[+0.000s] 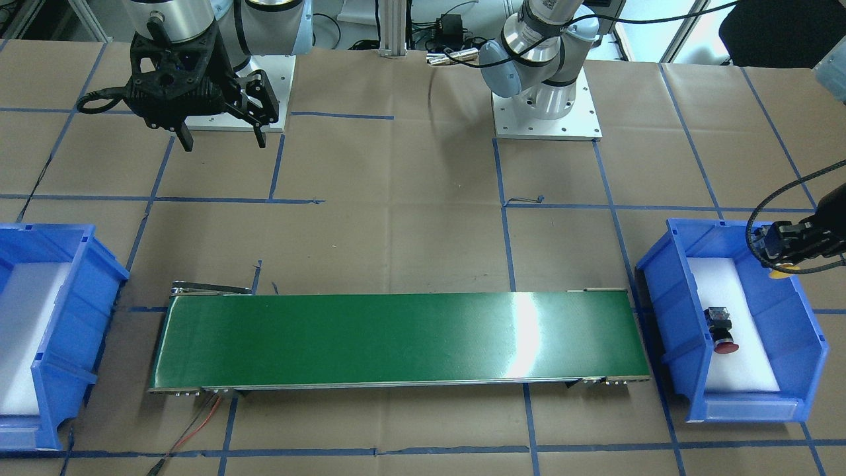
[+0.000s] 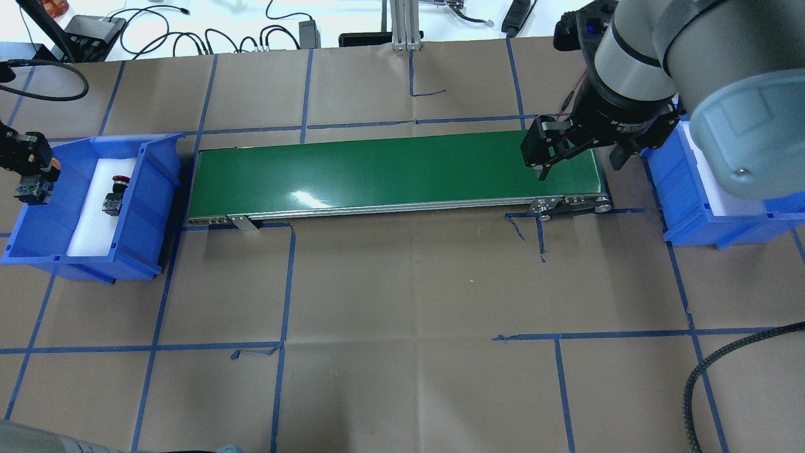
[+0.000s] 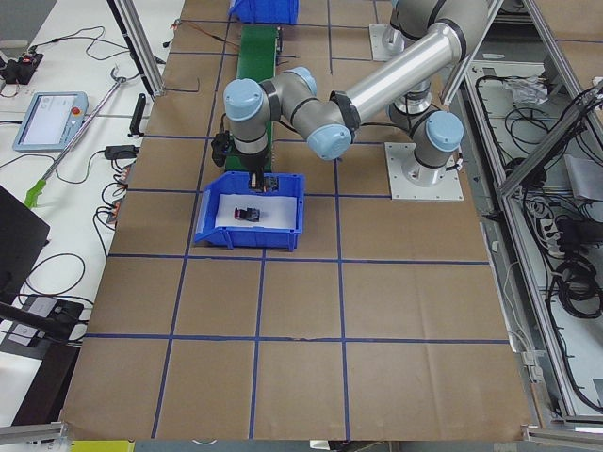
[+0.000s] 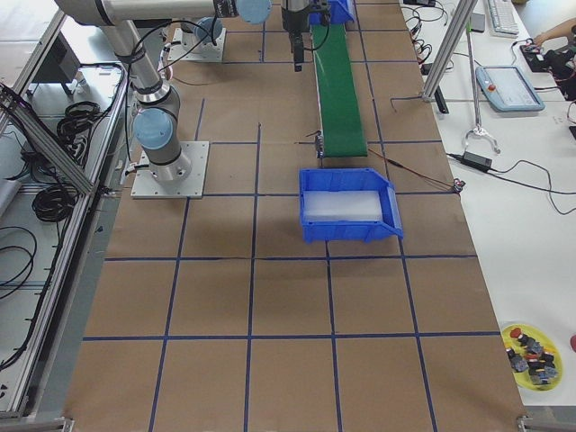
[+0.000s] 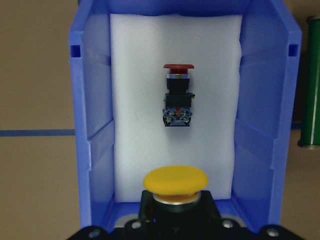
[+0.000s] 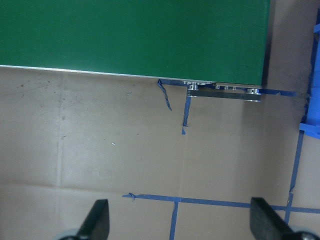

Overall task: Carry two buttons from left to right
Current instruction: 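Lift the yellow button and carry it to the green conveyor belt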

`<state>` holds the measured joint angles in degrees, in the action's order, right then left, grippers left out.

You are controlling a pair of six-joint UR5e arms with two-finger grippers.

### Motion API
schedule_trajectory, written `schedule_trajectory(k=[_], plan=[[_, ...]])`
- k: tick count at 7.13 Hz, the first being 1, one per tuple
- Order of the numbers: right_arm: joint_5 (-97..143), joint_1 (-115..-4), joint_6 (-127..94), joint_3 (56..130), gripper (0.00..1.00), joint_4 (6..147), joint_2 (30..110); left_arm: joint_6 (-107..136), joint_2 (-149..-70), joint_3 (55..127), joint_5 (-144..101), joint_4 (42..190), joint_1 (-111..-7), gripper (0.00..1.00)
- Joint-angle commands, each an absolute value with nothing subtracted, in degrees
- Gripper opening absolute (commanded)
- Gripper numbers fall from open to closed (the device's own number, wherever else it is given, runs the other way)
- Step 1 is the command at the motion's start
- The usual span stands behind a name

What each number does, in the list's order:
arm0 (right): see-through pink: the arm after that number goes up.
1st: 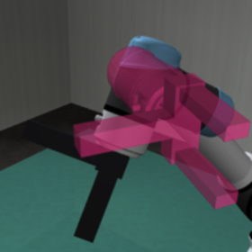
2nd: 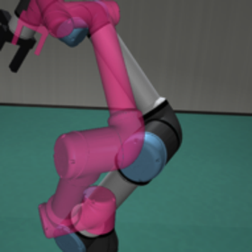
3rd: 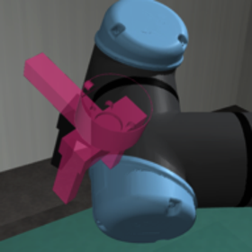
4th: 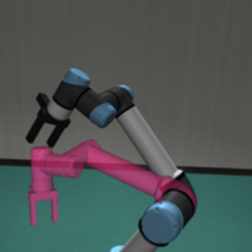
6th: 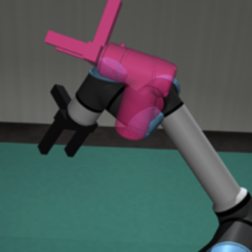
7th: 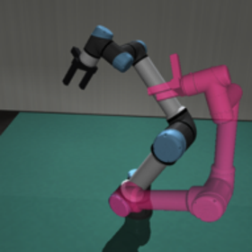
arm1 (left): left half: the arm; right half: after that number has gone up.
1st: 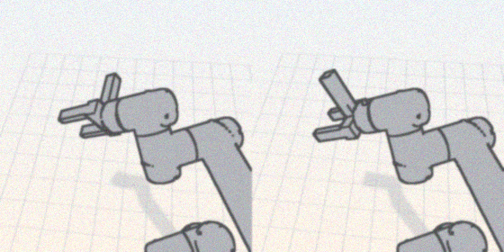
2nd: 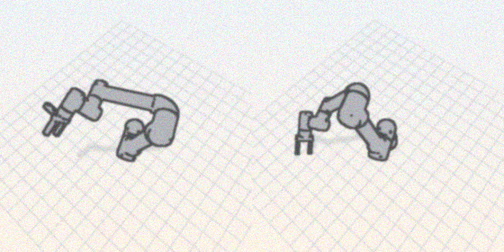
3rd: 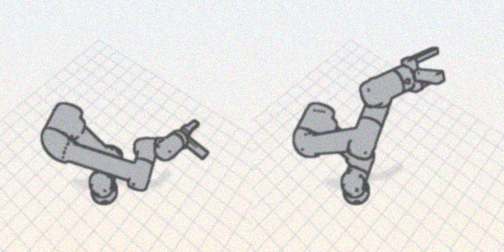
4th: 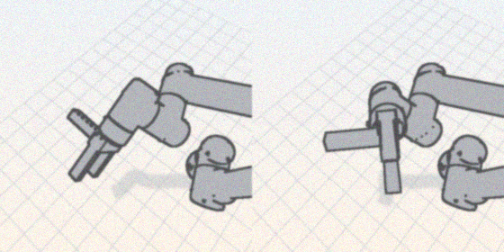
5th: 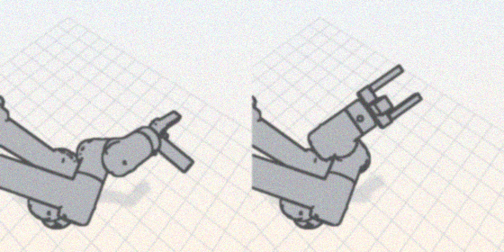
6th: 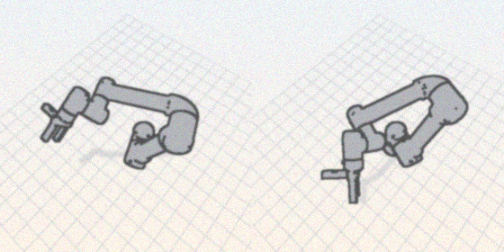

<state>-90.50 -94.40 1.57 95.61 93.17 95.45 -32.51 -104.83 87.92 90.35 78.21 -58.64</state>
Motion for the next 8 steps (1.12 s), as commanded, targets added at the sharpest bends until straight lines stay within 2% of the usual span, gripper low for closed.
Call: schedule_trajectory(k=[1, 4, 6, 8], plan=[[-90.53, -94.39, 1.50, 95.54, 1.00, 93.16, 95.45, -19.32, -105.03, 87.28, 90.27, 78.05, -68.25, 0.01], [-90.44, -94.39, 1.49, 95.54, 1.00, 93.16, 95.45, -8.74, -109.14, 87.80, 90.35, 73.59, -78.64, 0.01], [-90.53, -94.48, 1.49, 95.54, 1.00, 93.16, 95.45, -7.65, -113.45, 89.56, 90.44, 67.17, -81.38, 0.01], [-90.44, -94.48, 1.49, 95.54, 1.00, 93.16, 95.45, -6.42, -114.26, 91.74, 90.35, 66.27, -82.79, 0.01]])
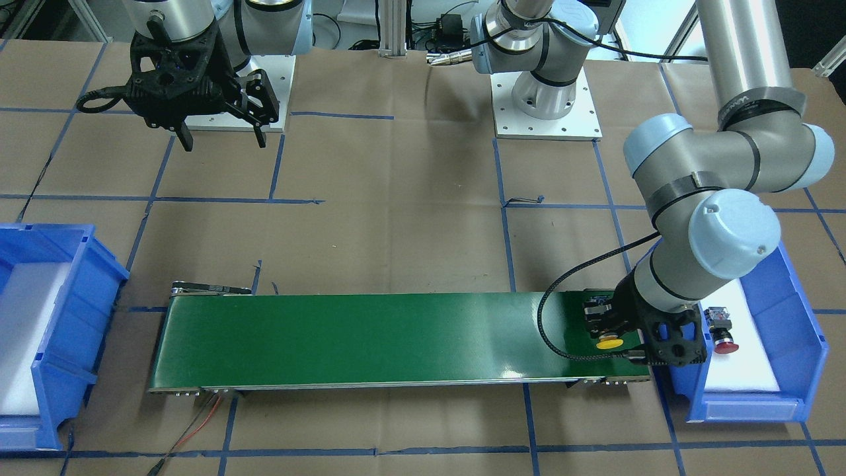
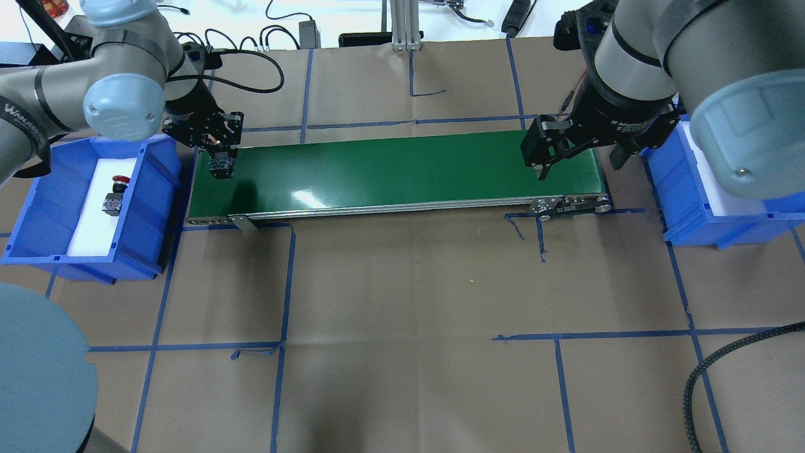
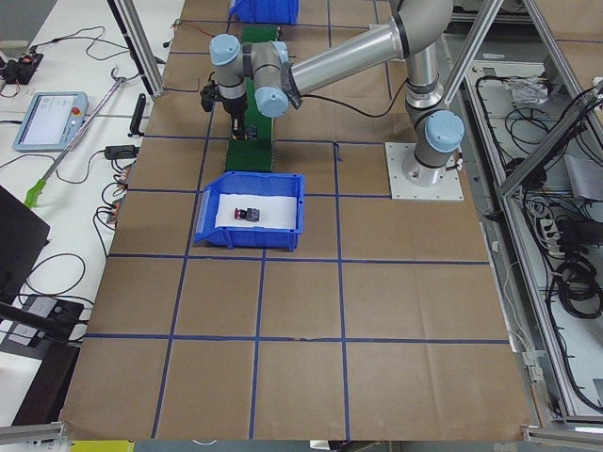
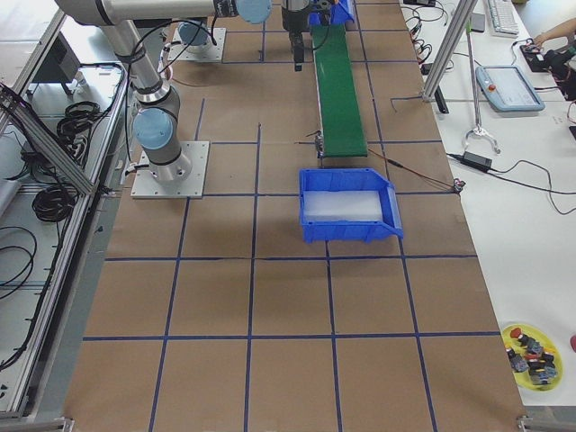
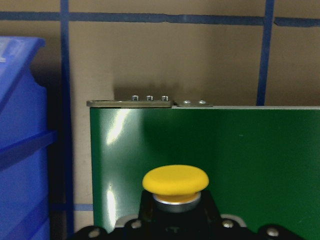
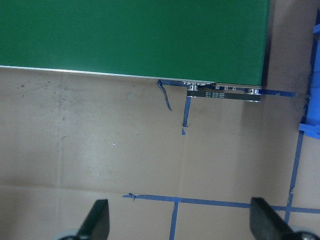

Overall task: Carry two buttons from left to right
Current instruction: 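Lower the yellow button onto the belt, open the left gripper, raise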

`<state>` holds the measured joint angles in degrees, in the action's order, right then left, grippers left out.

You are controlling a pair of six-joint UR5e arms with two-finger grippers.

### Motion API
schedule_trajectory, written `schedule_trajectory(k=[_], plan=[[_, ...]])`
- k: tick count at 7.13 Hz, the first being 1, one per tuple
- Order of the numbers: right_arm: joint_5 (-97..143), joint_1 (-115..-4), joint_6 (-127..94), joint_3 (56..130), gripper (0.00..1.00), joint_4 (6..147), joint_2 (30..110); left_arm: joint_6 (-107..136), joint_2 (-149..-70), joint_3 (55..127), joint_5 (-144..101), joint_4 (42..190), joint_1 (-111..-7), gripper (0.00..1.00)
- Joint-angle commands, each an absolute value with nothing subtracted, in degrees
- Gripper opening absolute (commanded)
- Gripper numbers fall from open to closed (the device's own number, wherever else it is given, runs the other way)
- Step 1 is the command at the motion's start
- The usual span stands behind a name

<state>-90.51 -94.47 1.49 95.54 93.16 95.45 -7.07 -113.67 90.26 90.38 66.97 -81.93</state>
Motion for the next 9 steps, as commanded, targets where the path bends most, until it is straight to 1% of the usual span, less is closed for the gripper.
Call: schedule_trajectory(k=[1, 2, 3, 4, 5, 7, 8, 9], plan=[[-90.44, -94.48, 1.49, 95.54, 1.00, 93.16, 95.45, -6.42, -114.17, 93.85, 90.35, 63.31, -82.79, 0.01], [-90.44, -94.48, 1.49, 95.54, 1.00, 93.16, 95.45, -6.33, -114.26, 95.61, 90.35, 59.45, -82.79, 0.02], [-90.35, -94.48, 1.49, 95.54, 1.00, 93.16, 95.45, -6.33, -114.08, 95.89, 90.35, 59.15, -82.71, 0.06], [-90.35, -94.48, 1.49, 95.54, 1.00, 93.08, 95.45, -6.24, -114.17, 95.89, 90.35, 59.06, -82.71, 0.41], [-90.35, -94.48, 1.49, 95.54, 1.00, 93.16, 95.45, -6.07, -114.34, 95.11, 90.26, 59.06, -82.71, 0.99], [-90.35, -94.48, 1.49, 95.54, 1.00, 93.16, 95.45, -5.98, -113.21, 93.09, 90.44, 59.50, -82.44, 1.00], [-90.35, -94.48, 1.49, 95.54, 1.00, 93.16, 95.45, -6.06, -112.25, 90.38, 90.44, 62.81, -82.09, 1.00], [-90.35, -94.48, 1.41, 95.54, 1.00, 93.08, 95.45, -6.06, -111.11, 86.44, 90.53, 69.37, -82.00, 1.00]])
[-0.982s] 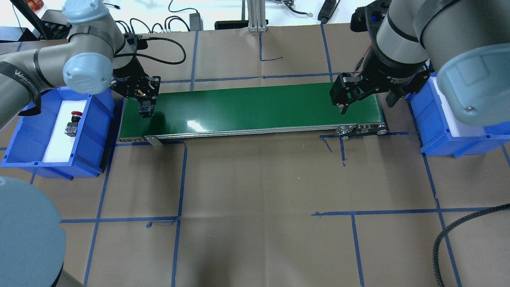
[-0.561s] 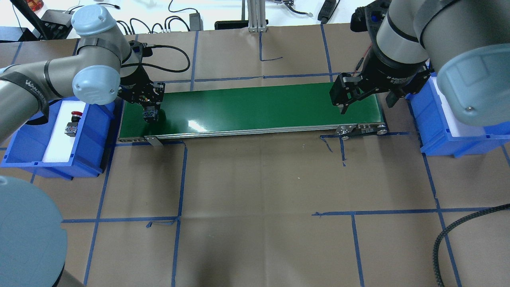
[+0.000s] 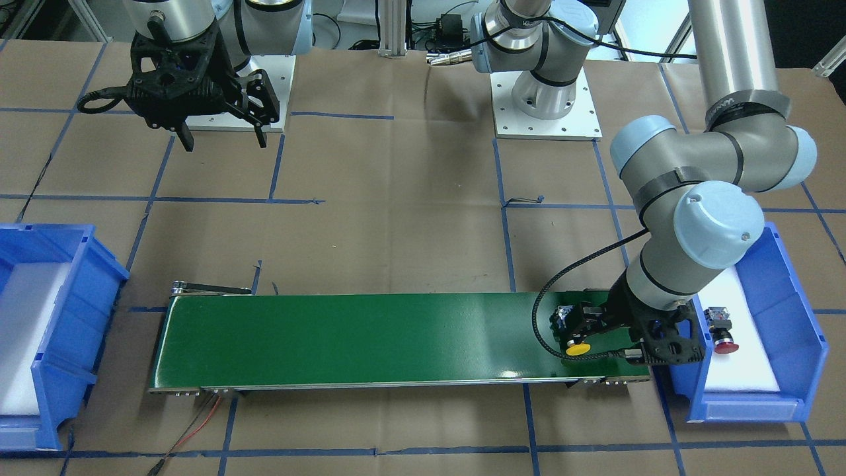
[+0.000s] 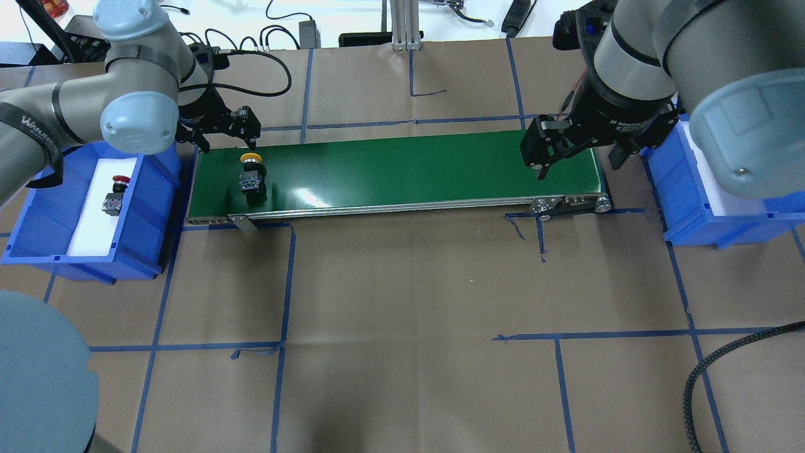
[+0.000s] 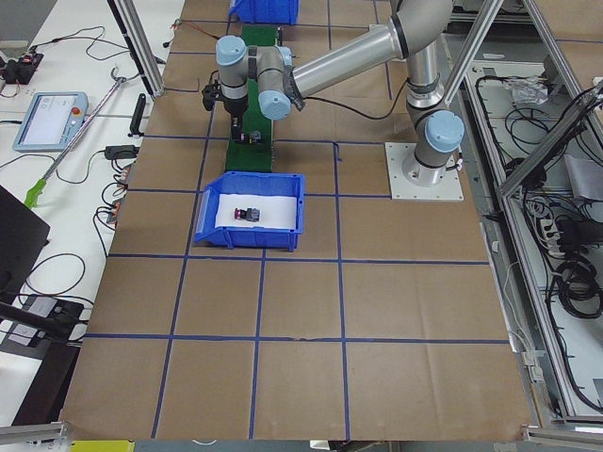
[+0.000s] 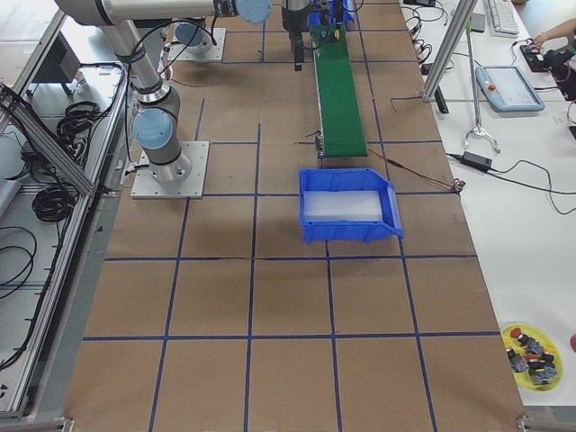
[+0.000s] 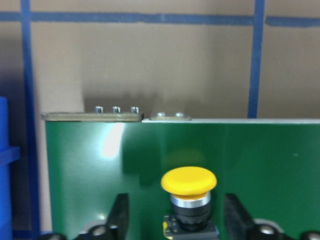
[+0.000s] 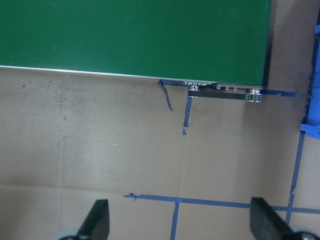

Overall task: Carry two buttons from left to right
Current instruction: 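Lower the yellow button onto the belt, open the left gripper, raise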

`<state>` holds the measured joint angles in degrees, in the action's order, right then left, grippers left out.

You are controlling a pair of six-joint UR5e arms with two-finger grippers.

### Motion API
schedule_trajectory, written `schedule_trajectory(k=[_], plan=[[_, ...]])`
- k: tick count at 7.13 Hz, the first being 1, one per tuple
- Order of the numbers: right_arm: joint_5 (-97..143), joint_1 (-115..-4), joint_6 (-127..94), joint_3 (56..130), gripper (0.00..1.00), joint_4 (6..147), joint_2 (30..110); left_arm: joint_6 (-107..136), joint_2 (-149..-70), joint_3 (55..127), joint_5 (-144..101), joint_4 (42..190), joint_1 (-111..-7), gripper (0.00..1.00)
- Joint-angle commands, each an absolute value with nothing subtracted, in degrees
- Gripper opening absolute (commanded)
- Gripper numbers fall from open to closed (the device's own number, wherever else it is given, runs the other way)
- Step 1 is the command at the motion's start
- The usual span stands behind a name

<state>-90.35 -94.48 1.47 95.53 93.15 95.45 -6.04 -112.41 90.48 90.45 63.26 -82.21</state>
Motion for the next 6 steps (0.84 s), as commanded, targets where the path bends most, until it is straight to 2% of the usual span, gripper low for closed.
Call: schedule_trajectory(k=[1, 3, 6], plan=[[-90.35, -94.48, 1.49, 95.54, 1.00, 93.16, 95.45, -6.24, -109.88, 81.87, 90.53, 77.18, -81.91, 1.00], [-90.35, -94.48, 1.49, 95.54, 1.00, 93.16, 95.45, -6.68, -108.81, 75.43, 90.53, 85.58, -81.91, 1.00], [-90.35, -94.48, 1.41, 95.54, 1.00, 93.16, 95.45, -6.77, -107.32, 76.29, 90.62, 86.04, -82.00, 1.00]])
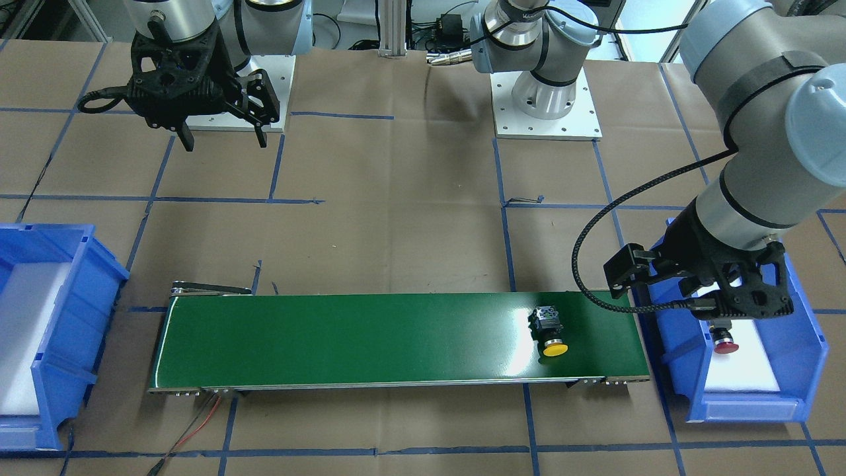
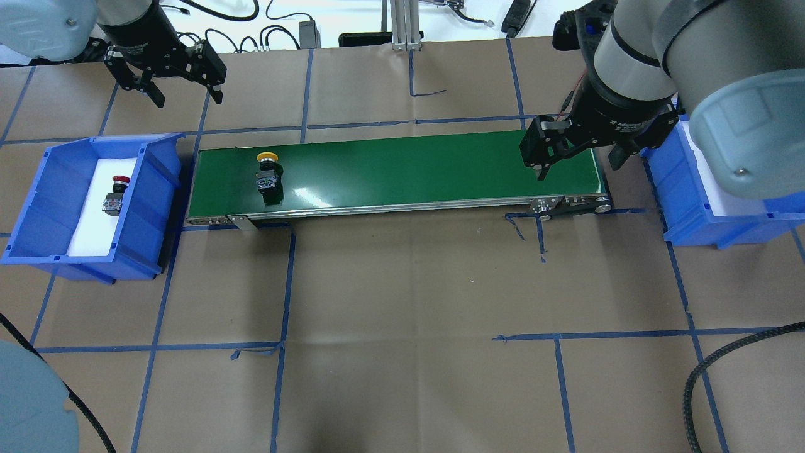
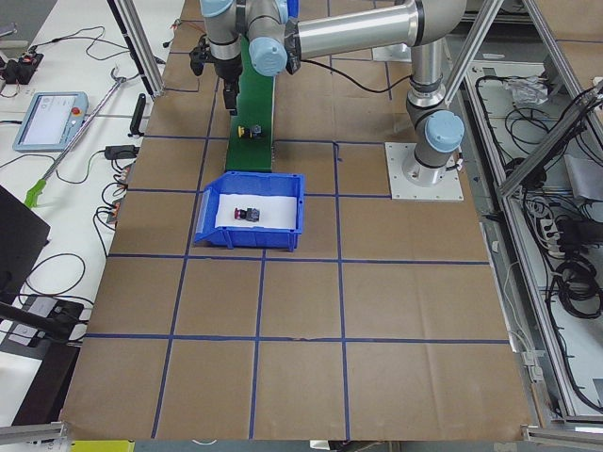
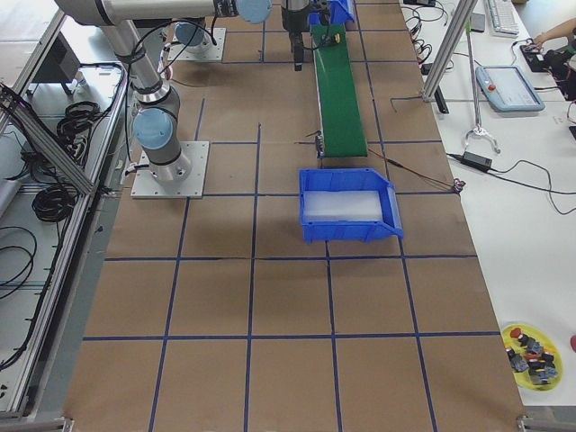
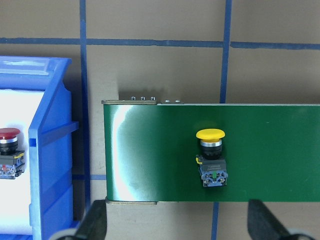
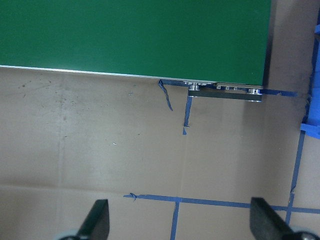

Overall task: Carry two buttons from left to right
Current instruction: 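Move the left gripper back over the bin to the red button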

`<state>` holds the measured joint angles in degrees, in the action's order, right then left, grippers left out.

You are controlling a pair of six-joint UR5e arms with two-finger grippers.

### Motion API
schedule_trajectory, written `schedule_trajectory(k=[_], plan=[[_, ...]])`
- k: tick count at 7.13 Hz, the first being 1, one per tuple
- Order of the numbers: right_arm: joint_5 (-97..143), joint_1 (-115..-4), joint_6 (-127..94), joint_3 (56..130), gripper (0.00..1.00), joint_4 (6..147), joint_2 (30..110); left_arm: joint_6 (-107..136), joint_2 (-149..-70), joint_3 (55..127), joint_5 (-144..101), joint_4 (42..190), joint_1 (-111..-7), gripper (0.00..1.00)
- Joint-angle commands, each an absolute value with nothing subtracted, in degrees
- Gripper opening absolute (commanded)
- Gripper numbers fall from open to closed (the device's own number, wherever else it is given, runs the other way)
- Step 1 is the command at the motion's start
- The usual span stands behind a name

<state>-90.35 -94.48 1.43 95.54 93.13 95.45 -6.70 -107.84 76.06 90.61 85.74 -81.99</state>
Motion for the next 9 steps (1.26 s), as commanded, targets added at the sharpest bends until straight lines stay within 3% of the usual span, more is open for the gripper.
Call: schedule_trajectory(k=[1, 7, 9], plan=[[-90.35, -94.48, 1.41, 95.54, 1.00, 93.08, 95.45, -7.20, -107.31, 76.29, 90.62, 85.96, -81.83, 1.00], [-90.44, -94.48, 1.41, 95.54, 1.00, 93.08, 95.45, -34.50, -110.03, 76.29, 90.26, 84.38, -59.80, 0.99], [-90.44, -94.48, 1.41, 95.54, 1.00, 93.16, 95.45, -36.83, -112.49, 76.38, 89.56, 81.84, -57.48, 0.99]])
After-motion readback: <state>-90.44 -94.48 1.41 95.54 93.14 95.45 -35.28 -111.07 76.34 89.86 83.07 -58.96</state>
